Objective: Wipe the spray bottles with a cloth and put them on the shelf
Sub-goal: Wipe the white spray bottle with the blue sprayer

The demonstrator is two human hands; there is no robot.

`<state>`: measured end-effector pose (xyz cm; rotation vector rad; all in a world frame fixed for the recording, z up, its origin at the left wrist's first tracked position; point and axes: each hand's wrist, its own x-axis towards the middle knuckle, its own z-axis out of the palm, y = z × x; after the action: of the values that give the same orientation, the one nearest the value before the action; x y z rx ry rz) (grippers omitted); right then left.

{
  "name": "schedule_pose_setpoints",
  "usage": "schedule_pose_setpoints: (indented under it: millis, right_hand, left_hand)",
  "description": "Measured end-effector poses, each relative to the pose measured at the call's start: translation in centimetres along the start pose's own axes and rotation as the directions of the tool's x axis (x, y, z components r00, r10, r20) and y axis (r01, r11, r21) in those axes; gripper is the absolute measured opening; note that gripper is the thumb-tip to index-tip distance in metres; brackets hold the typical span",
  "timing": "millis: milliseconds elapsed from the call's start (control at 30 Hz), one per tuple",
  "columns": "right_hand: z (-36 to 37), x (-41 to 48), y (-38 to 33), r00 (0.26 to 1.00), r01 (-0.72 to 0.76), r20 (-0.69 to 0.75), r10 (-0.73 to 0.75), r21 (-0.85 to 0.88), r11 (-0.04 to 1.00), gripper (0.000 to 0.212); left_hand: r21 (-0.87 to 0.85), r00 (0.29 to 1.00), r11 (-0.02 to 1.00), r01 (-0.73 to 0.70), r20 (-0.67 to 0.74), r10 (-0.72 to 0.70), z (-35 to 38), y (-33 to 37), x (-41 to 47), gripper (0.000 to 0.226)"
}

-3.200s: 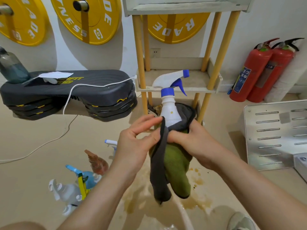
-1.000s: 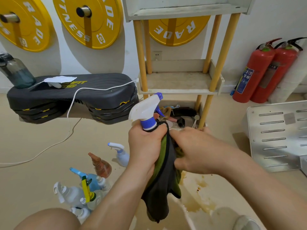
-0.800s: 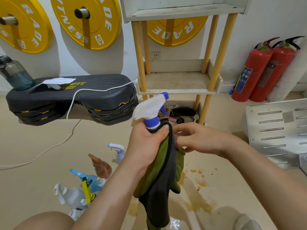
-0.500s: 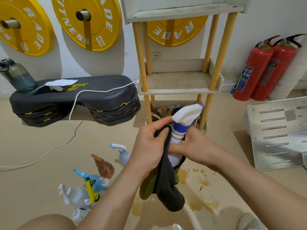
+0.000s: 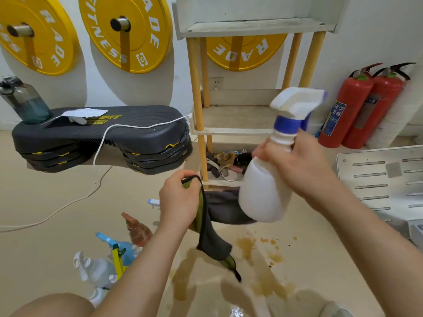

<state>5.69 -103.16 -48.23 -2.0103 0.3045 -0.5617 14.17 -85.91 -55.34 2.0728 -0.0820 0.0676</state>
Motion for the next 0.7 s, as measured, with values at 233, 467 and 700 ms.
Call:
schedule_pose_setpoints:
  millis: [233, 467, 700]
  right_hand:
    - [3.9, -2.3, 3.4, 0.930, 0.028, 0.336, 0.152, -0.477, 0.879, 0.023]
    - [4.6, -2.4, 1.9, 0.924, 0.044, 0.361, 0.126, -0.427, 0.903, 0.015]
    - [5.5, -3.5, 1.3, 0.942, 0.002, 0.325, 0.085, -0.260, 0.966, 0.015]
  left_hand:
    - [-0.813, 0.945, 0.496, 0.305, 0.191, -0.267, -1.1, 3.6, 0.4, 0.010]
    - [-0.388, 0.814, 0.851, -0.355, 0.320, 0.486, -1.6, 5.0, -2.5, 0.045]
    - [0.114, 0.794, 0.786, -0.608, 0.084, 0.602, 0.0, 3.2, -0.8, 0.039]
